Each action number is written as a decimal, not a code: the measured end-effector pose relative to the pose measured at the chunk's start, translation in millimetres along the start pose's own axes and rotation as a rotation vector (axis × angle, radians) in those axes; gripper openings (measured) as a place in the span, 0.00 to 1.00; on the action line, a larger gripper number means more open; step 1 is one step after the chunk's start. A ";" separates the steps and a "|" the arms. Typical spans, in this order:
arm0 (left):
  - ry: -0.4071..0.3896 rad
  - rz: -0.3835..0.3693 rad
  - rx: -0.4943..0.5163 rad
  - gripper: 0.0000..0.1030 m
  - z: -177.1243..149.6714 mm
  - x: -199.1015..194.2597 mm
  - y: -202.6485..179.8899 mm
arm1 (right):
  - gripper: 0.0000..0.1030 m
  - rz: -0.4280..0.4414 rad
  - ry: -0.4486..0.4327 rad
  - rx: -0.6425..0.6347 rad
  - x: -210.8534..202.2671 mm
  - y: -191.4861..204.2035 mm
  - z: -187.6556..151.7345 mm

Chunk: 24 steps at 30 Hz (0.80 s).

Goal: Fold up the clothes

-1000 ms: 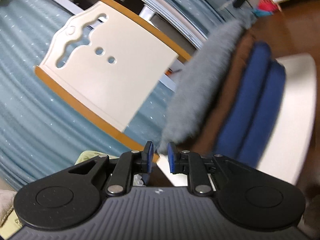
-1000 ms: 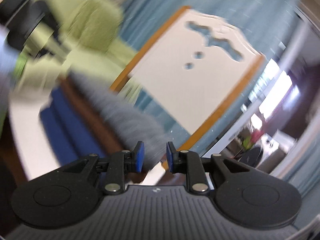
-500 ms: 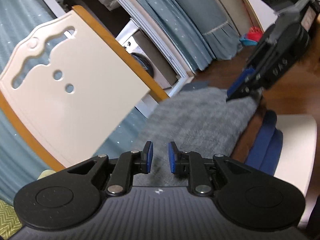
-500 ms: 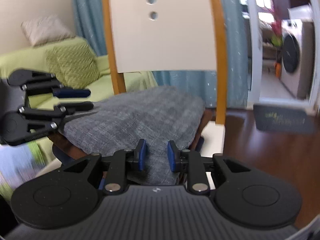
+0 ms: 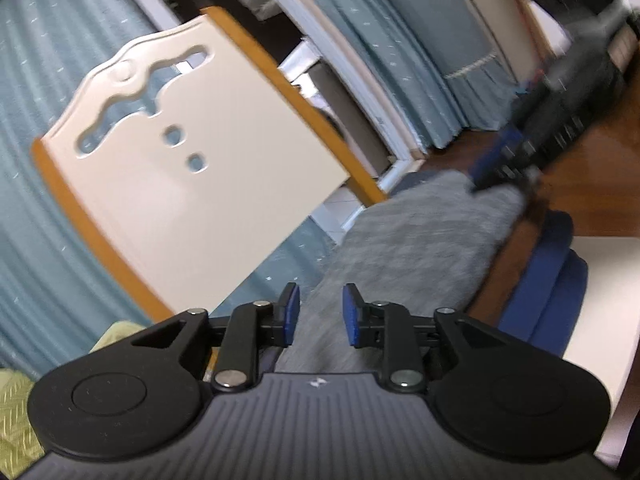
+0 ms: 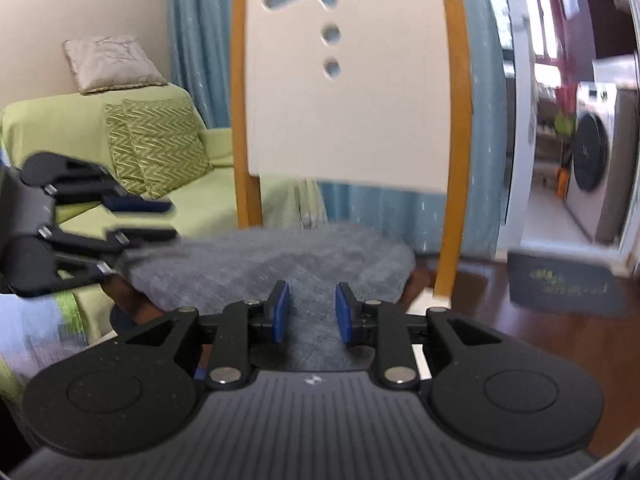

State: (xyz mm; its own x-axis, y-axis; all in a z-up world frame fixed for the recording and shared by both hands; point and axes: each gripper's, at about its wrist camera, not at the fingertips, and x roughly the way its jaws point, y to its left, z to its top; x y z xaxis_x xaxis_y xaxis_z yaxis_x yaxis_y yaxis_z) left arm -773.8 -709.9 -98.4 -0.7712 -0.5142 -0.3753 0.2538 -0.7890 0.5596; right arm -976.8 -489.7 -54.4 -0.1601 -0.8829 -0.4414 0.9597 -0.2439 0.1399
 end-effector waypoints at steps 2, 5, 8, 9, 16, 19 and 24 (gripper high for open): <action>0.016 0.011 -0.033 0.31 -7.5 -4.5 6.6 | 0.22 -0.007 0.001 0.031 1.8 -1.8 -10.0; 0.043 0.022 -0.075 0.31 -19.3 -8.2 14.1 | 0.22 -0.017 -0.018 0.042 0.9 -0.1 -21.1; 0.054 0.029 -0.085 0.31 -23.4 -13.1 15.6 | 0.22 -0.012 -0.026 0.071 2.4 -4.9 -25.2; 0.051 0.031 -0.085 0.31 -22.6 -15.9 15.4 | 0.22 -0.014 -0.022 0.067 2.0 -4.6 -23.8; 0.043 0.033 -0.067 0.32 -14.3 -25.0 8.9 | 0.22 -0.019 -0.107 0.020 -18.4 13.9 11.3; 0.084 0.021 -0.072 0.32 -20.2 -19.0 4.6 | 0.21 -0.005 -0.067 -0.021 -8.9 28.0 3.3; 0.096 0.022 -0.083 0.32 -26.9 -21.6 3.7 | 0.21 0.001 -0.052 0.022 -9.7 24.7 -2.5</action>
State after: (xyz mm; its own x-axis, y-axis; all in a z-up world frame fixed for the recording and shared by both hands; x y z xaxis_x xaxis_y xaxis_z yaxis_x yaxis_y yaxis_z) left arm -740.5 -710.7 -108.1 -0.7067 -0.5580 -0.4350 0.3204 -0.8006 0.5063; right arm -950.9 -486.2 -48.9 -0.1719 -0.9027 -0.3945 0.9545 -0.2517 0.1601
